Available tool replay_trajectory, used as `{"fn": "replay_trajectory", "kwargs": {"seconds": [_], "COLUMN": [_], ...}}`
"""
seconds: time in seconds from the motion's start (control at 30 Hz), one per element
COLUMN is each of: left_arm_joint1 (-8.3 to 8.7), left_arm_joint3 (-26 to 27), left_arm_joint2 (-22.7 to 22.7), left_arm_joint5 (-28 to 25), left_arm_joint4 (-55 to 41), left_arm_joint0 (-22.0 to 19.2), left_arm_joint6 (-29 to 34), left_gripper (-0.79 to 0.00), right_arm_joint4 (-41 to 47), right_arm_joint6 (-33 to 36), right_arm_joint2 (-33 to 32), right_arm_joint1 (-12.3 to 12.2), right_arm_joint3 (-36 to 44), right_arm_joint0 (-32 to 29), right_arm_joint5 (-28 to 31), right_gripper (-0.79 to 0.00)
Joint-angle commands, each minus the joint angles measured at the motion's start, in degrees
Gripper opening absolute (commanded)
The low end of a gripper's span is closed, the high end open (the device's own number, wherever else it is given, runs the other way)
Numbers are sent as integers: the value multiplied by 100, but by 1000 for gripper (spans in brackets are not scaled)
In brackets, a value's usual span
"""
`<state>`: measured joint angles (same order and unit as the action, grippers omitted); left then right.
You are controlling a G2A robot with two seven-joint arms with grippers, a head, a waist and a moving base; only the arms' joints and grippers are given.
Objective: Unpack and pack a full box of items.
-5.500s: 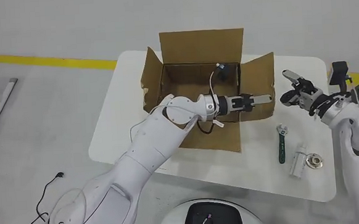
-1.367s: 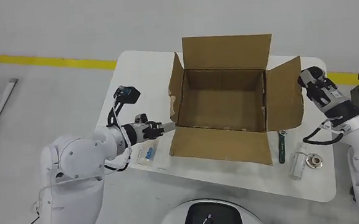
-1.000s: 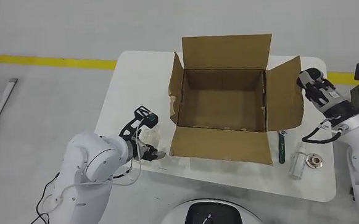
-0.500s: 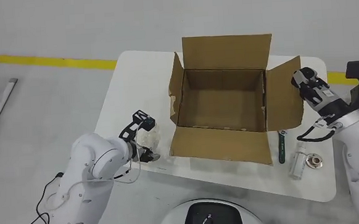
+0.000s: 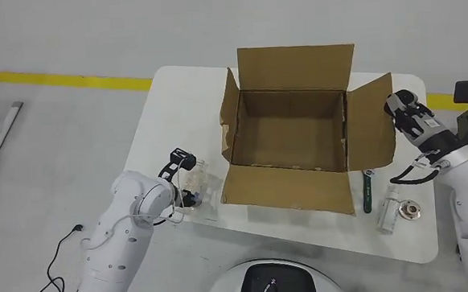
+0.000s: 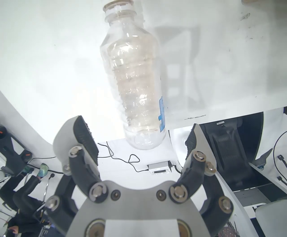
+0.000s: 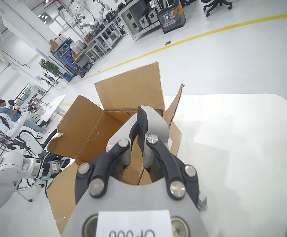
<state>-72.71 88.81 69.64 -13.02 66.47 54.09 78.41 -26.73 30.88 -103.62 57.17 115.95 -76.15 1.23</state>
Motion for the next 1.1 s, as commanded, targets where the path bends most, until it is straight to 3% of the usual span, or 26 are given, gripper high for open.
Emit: {"fn": "replay_trajectory", "kwargs": {"seconds": [0.0, 0.2, 0.5, 0.67, 0.73, 0.77, 0.8, 0.87, 0.97, 1.07], "left_arm_joint1": [9, 2, -15, -6, -6, -5, -3, -1, 4, 14], "left_arm_joint3": [-167, -484, -861, -1060, -1117, -1134, -1151, -1200, -1267, -1234], "left_arm_joint2": [-59, -223, -148, -162, -173, -183, -191, -215, -256, -305], "left_arm_joint5": [-59, -180, 206, 134, 112, 90, 69, 51, 26, -26], "left_arm_joint4": [174, 226, -208, -313, -377, -406, -421, -426, -412, -345], "left_arm_joint0": [-48, -179, -279, -320, -345, -356, -365, -378, -393, -386], "left_arm_joint6": [-82, -246, -424, -493, -502, -510, -517, -547, -599, -633], "left_gripper": [0, 0, 0, -12, -65, -126, -394, -508, -785, -785], "right_arm_joint4": [-14, -89, -179, -233, -243, -244, -245, -260, -161, -151], "right_arm_joint6": [16, 54, 79, 95, 106, 107, 106, 106, 34, -1], "right_arm_joint2": [-1, -1, 2, 0, 2, 3, 4, 6, 14, -1], "right_arm_joint1": [-1, -4, -6, -7, -7, -7, -7, -7, -1, -1], "right_arm_joint3": [14, 61, 103, 121, 127, 130, 133, 138, 151, 114], "right_arm_joint0": [-18, -55, -108, -127, -135, -137, -139, -144, -150, -183], "right_arm_joint5": [-30, -115, -197, -237, -261, -267, -269, -285, -184, -63], "right_gripper": [-785, -785, -785, -785, -785, -785, -785, -785, -785, -785]}}
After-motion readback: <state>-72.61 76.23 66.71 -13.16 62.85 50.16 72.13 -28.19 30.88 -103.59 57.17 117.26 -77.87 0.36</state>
